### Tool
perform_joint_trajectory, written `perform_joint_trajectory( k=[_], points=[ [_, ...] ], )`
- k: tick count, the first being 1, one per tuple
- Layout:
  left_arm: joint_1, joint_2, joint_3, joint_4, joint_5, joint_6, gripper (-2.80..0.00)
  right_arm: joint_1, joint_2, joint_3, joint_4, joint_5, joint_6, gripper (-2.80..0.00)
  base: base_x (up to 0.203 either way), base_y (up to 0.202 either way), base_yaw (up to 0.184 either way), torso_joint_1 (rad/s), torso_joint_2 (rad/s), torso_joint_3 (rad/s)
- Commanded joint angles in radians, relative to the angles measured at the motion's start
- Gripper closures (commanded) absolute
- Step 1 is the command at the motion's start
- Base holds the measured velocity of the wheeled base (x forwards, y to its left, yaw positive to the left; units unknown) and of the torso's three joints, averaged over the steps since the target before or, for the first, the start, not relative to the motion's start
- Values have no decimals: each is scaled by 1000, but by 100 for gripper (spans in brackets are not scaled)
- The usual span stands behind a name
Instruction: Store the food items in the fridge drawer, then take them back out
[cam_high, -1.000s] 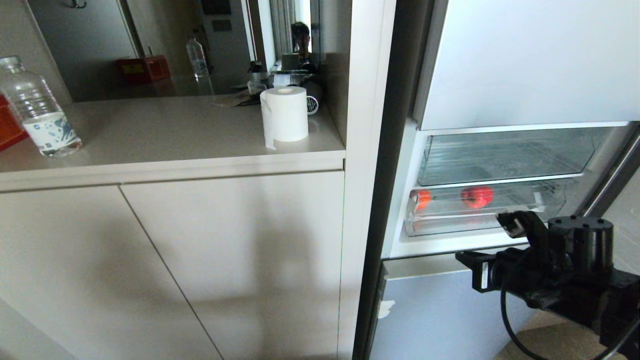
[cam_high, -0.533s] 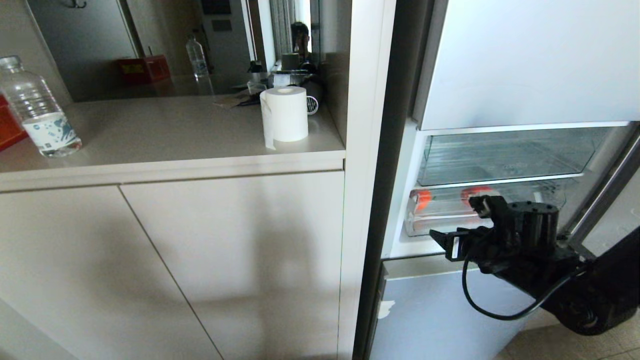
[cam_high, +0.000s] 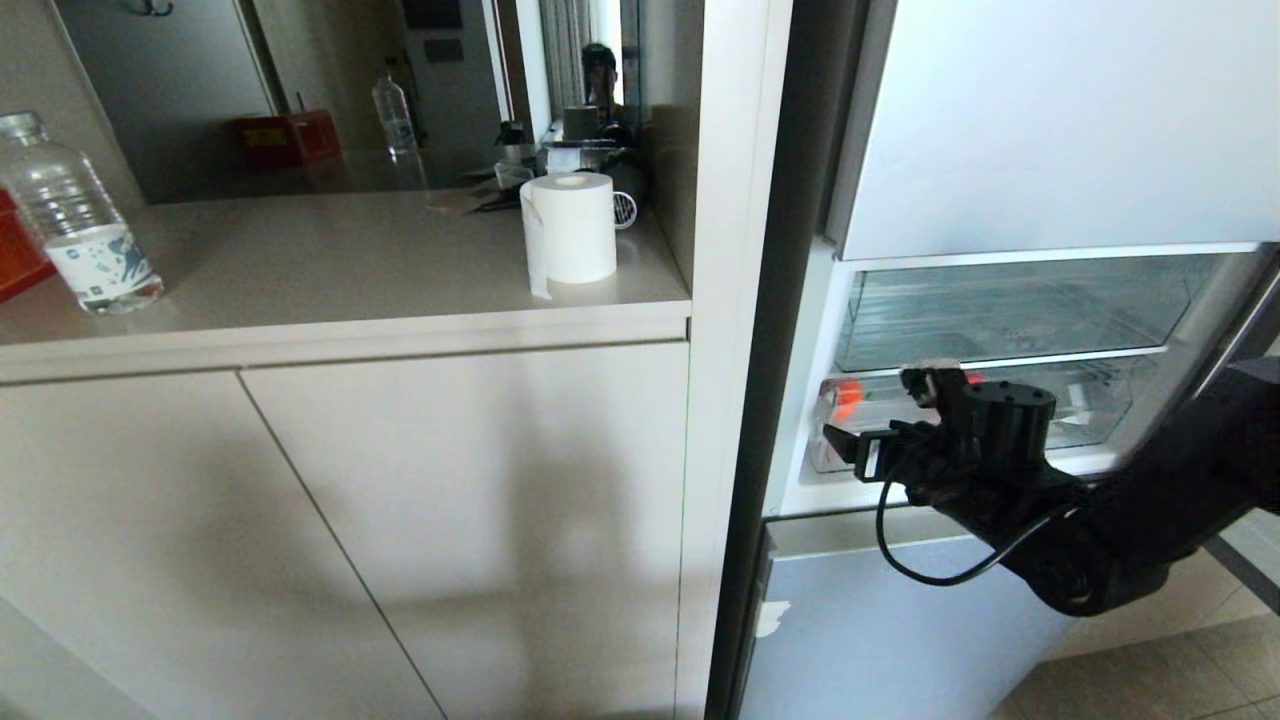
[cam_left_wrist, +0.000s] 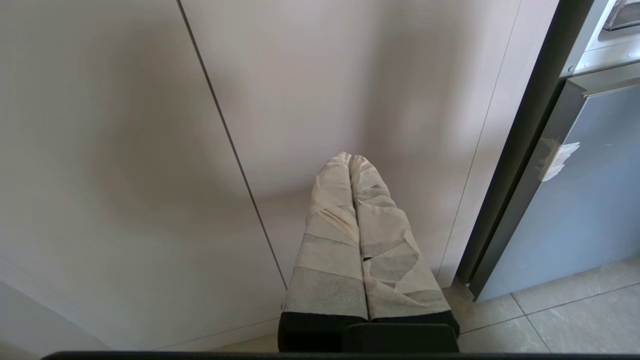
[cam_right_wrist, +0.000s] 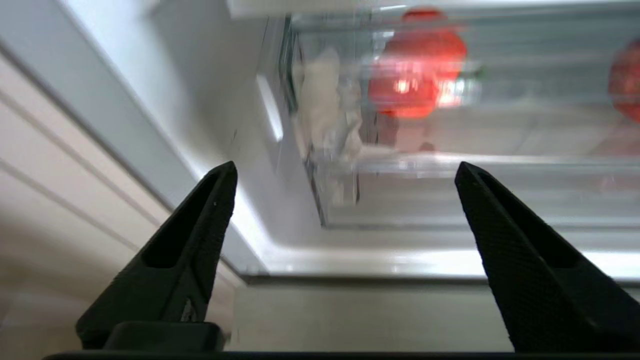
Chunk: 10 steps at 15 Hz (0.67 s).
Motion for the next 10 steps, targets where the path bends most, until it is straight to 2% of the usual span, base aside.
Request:
perform_joint_trajectory(
  k=[1,10],
  points=[
    [0,1,0,1,-1,1,0,-1,34,-46,-6,-3,1,-280,0,0,0,0,0,0],
    [0,1,0,1,-1,1,0,-3,83,-107,-5,-18,9,-280,0,0,0,0,0,0]
  ],
)
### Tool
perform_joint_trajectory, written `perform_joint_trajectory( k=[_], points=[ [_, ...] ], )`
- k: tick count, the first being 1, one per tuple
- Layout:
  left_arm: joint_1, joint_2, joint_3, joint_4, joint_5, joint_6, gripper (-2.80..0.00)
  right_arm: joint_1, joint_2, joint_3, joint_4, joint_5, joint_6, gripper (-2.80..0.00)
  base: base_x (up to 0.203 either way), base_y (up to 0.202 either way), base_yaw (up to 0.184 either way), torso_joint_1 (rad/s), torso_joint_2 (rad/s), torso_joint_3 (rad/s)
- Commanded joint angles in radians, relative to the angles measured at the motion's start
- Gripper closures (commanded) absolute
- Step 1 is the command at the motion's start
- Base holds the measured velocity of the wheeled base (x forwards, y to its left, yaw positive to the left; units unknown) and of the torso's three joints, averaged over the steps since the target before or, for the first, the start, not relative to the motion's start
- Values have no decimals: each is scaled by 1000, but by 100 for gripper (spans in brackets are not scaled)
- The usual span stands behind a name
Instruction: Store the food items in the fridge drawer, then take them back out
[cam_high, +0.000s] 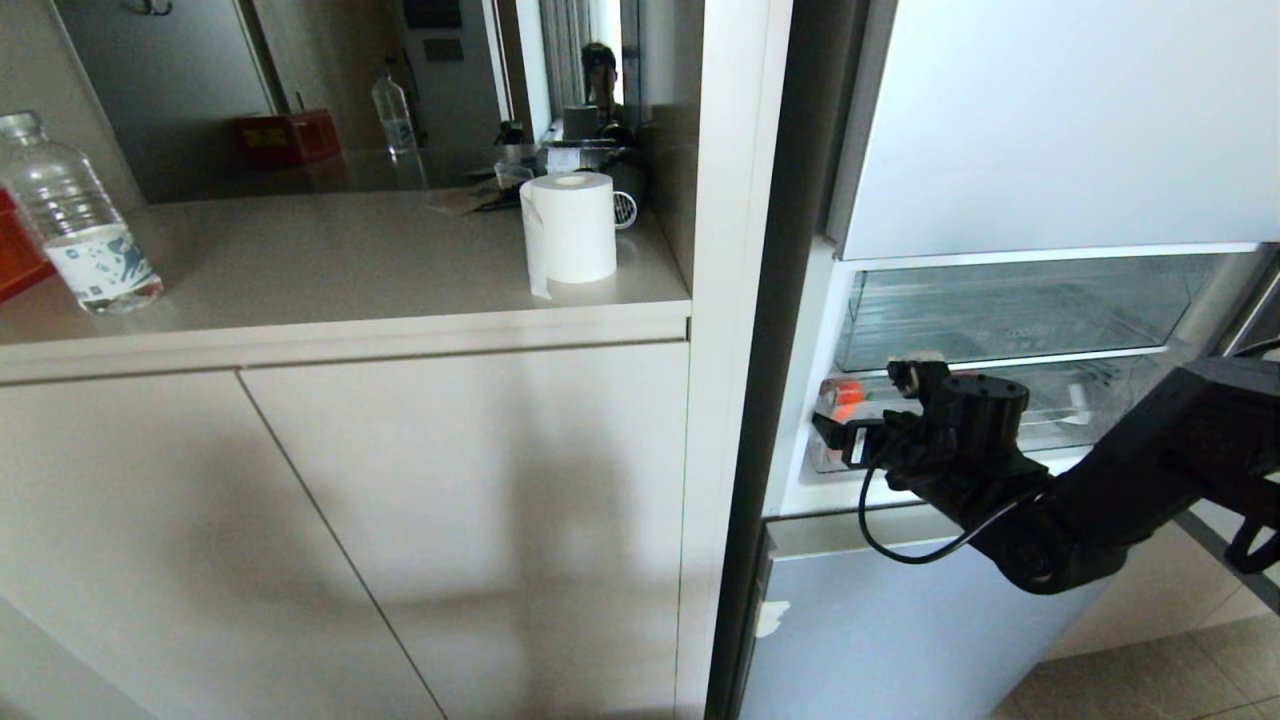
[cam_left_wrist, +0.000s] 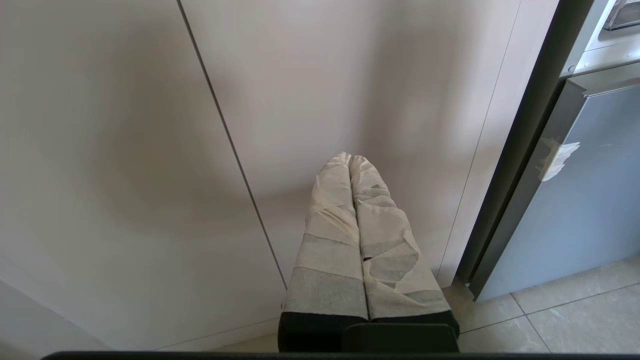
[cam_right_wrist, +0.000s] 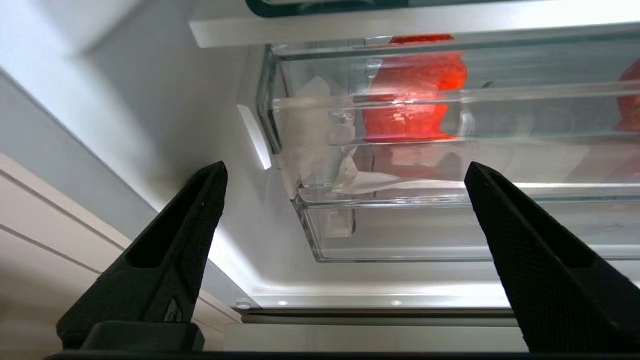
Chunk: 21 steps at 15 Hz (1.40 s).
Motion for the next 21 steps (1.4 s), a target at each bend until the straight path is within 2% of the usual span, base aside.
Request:
perform_joint_trajectory(
  k=[1,13,14,21],
  points=[
    [0,1,0,-1,0,1,0,0,16,-13,-7,-1,3,-280,0,0,0,0,0,0],
    [0,1,0,-1,0,1,0,0,51,-64,-7,-1,28,-280,0,0,0,0,0,0],
    [0,1,0,-1,0,1,0,2,50,-64,-7,-1,28,0,0,0,0,0,0,0],
    [0,1,0,1,0,1,0,16,46,-57,-7,-3,28,0,0,0,0,0,0,0]
  ],
)
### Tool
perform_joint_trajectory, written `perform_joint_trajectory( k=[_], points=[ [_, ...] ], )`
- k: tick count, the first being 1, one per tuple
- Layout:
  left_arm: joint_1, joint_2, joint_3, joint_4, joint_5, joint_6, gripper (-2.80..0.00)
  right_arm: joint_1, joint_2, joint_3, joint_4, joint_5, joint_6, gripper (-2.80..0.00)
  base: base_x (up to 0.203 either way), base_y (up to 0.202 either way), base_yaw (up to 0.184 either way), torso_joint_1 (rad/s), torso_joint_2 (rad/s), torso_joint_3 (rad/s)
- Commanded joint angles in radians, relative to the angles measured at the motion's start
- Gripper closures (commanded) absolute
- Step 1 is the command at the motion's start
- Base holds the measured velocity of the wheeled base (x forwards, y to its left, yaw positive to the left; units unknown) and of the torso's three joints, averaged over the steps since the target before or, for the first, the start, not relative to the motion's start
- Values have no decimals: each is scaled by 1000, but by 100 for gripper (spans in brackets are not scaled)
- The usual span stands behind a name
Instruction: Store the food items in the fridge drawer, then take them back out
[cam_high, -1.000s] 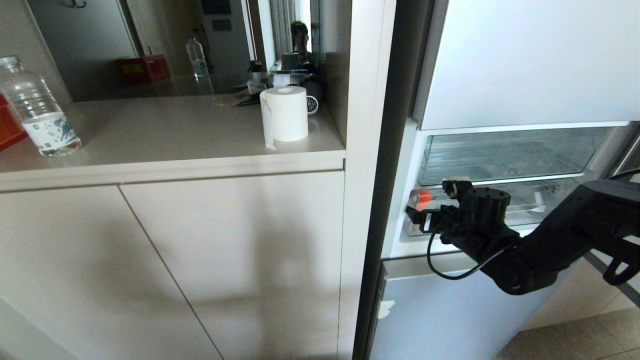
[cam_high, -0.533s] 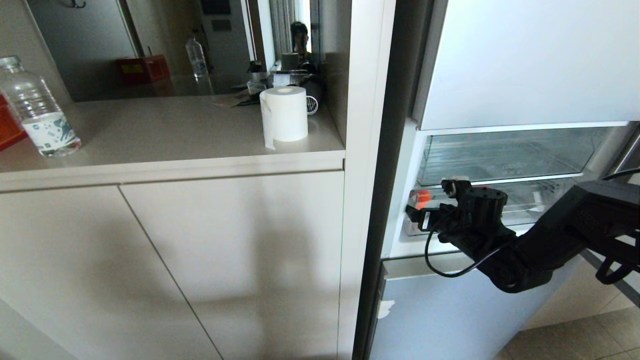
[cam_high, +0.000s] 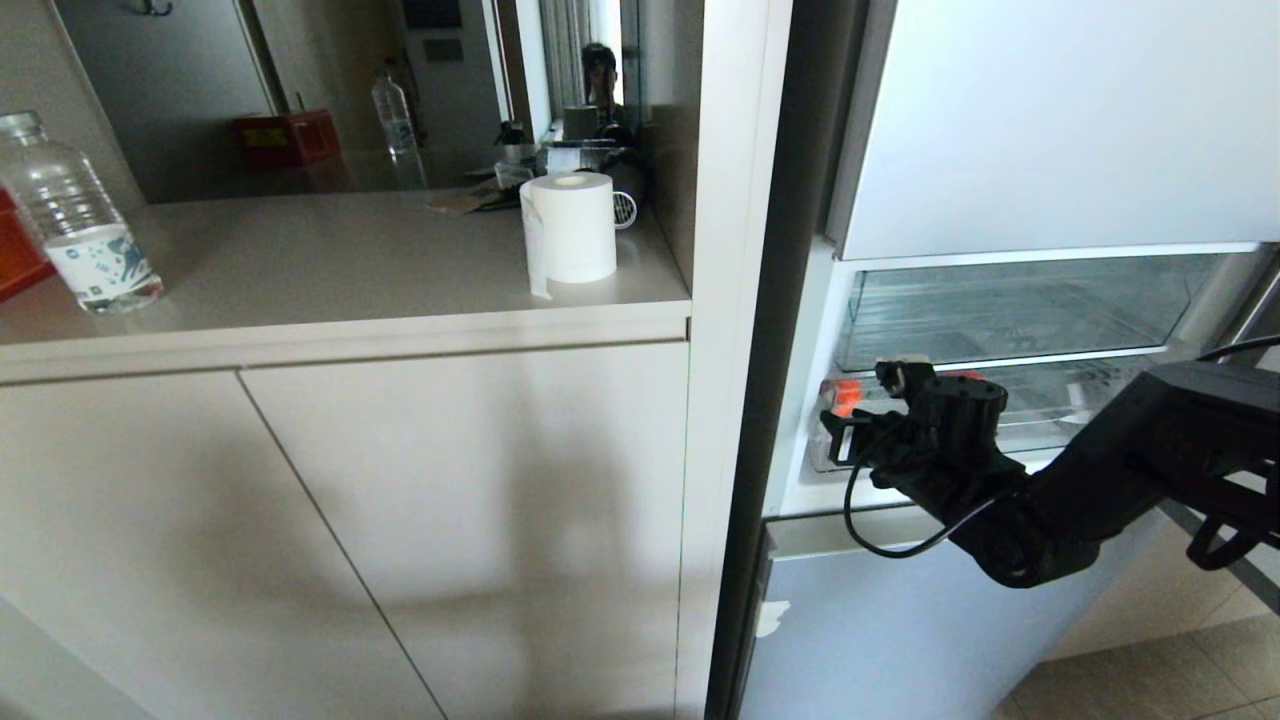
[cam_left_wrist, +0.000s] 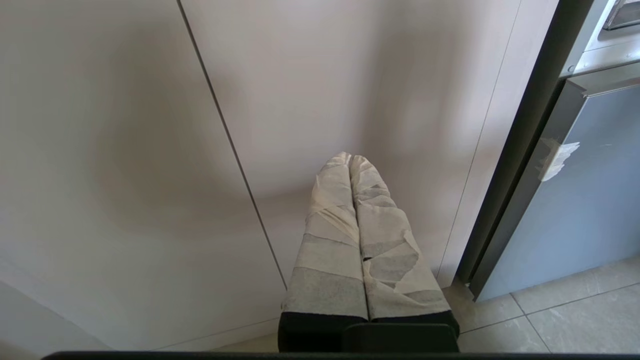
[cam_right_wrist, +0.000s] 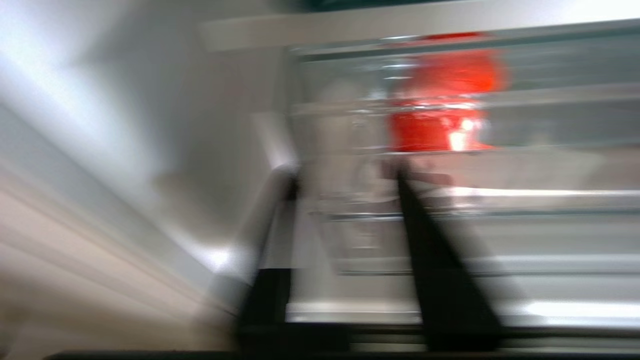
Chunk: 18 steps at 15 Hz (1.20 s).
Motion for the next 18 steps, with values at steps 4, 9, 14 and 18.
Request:
perform_joint_trajectory(
  k=[4,9,14,18],
  points=[
    [0,1,0,0,0,1,0,20,-1,-8,-9,-2,0,0,0,0,0,0,0,0],
    [0,1,0,-1,0,1,0,23,-35,39,-7,-5,0,0,0,0,0,0,0,0],
    [0,1,0,1,0,1,0,43,-202,279,-10,-4,46,0,0,0,0,0,0,0],
    [0,1,0,-1,0,1,0,53,-381,480,-8,-28,84,-280,0,0,0,0,0,0]
  ],
)
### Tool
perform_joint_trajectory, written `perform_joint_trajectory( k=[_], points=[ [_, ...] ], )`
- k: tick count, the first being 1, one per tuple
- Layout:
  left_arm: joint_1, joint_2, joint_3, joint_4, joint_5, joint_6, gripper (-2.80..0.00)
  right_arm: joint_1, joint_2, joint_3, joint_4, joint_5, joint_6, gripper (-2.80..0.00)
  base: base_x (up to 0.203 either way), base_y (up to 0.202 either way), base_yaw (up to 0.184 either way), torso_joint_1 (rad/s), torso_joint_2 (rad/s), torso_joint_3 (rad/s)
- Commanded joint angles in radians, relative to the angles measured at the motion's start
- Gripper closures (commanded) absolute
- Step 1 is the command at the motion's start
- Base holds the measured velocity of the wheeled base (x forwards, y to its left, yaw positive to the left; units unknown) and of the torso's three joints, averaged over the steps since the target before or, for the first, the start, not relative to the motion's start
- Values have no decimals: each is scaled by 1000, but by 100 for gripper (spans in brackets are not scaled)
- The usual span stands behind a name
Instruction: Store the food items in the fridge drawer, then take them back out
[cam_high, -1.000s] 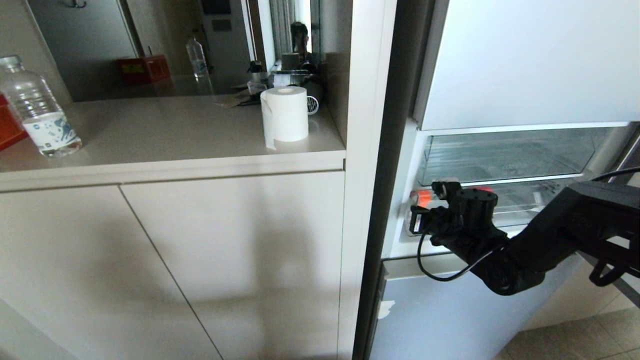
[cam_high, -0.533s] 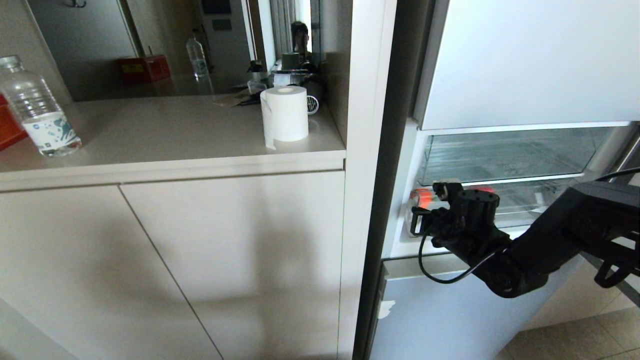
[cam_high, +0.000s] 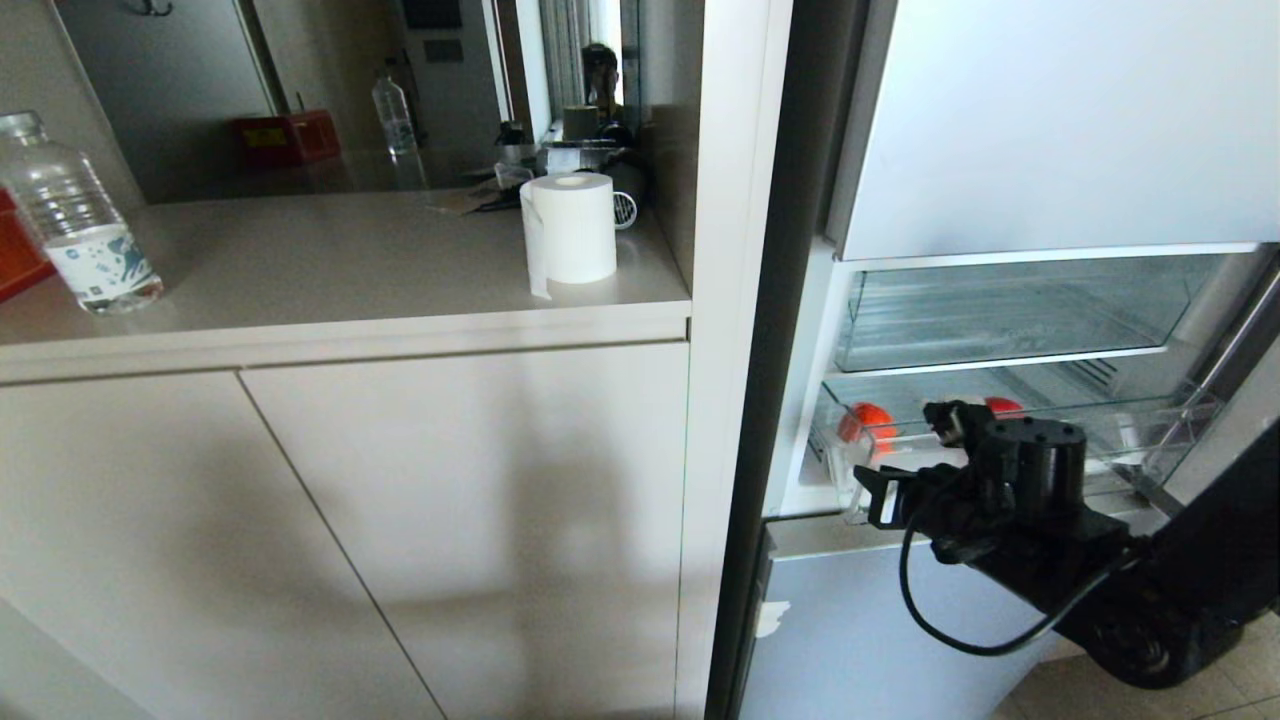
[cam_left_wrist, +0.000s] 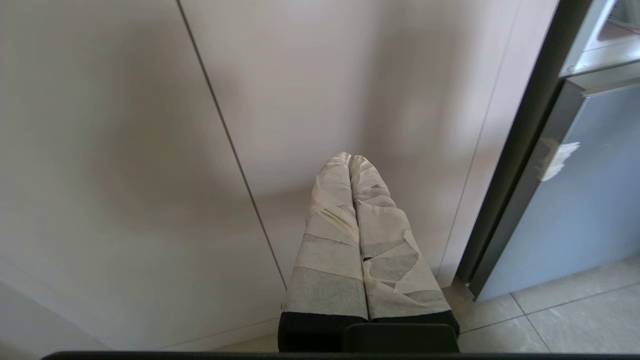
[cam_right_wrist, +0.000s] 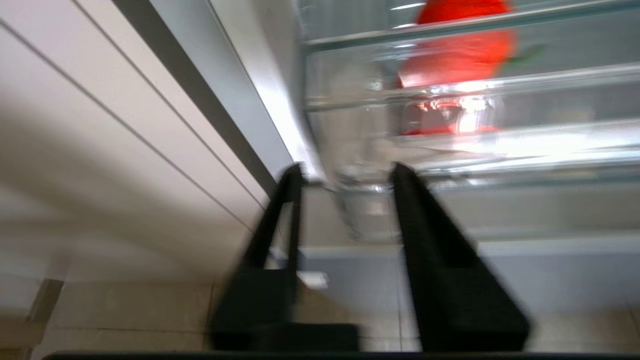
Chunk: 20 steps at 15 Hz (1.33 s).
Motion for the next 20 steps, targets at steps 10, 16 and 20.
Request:
perform_joint_trajectory(
  k=[10,16,20],
  points=[
    [0,1,0,-1,0,1,0,-18,-876,204,616,-199,-17,-280,0,0,0,0,0,0],
    [0,1,0,-1,0,1,0,-166,-537,-158,970,-204,-70,-280,0,0,0,0,0,0],
    [0,1,0,-1,0,1,0,-194,-346,-337,986,-177,-68,-280,0,0,0,0,0,0]
  ],
)
